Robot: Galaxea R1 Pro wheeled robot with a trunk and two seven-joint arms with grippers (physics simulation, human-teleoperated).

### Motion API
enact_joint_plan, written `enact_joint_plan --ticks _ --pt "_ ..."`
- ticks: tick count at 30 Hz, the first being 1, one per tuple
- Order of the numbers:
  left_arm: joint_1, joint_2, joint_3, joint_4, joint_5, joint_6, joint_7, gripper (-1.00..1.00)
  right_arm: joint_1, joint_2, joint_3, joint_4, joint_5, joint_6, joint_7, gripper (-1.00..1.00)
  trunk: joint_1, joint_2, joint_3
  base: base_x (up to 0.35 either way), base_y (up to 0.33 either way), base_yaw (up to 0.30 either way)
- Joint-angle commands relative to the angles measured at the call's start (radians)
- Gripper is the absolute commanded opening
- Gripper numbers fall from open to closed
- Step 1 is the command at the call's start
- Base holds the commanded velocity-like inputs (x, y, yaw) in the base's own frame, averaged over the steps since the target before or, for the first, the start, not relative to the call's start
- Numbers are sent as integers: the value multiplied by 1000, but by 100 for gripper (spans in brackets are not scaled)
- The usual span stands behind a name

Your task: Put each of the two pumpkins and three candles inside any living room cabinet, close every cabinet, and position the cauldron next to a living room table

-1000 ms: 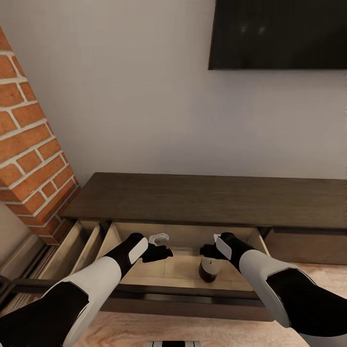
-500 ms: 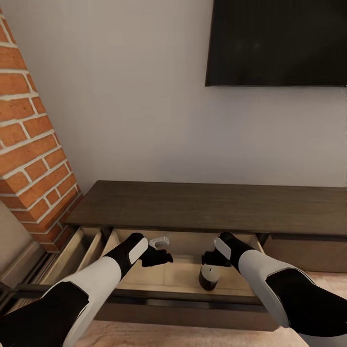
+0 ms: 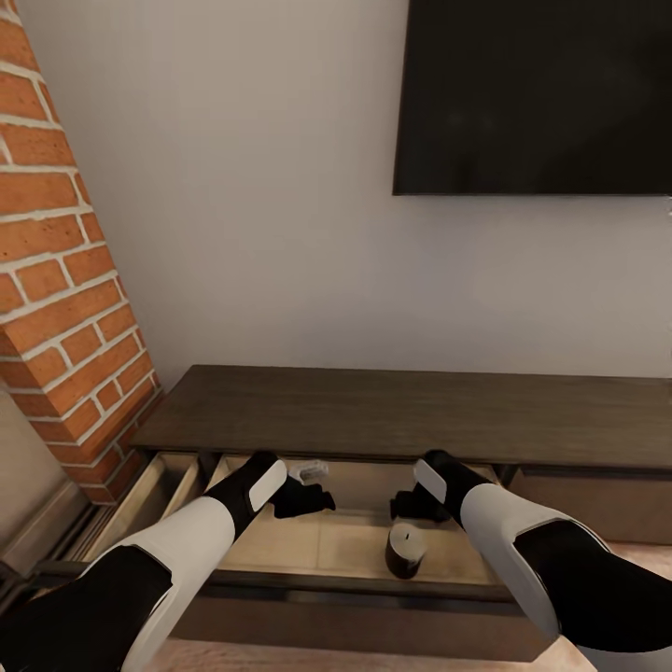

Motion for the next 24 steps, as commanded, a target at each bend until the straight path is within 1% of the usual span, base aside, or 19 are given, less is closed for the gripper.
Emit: enact_joint_plan --ticks 1,7,18,24 --pt "-1 1 -7 -1 10 10 7 100 0 0 5 -2 -11 5 -6 100 -1 0 3 0 0 0" --pt "-1 1 -7 -1 10 62 13 100 0 1 5 -2 -12 25 -2 100 -3 1 26 0 0 0" --pt "-1 1 -7 -1 10 71 14 100 0 2 5 -2 -13 29 -2 100 -8 4 69 0 0 0" --pt "-1 1 -7 -1 10 71 14 100 0 2 5 -2 -13 29 -2 100 -31 46 88 0 0 0"
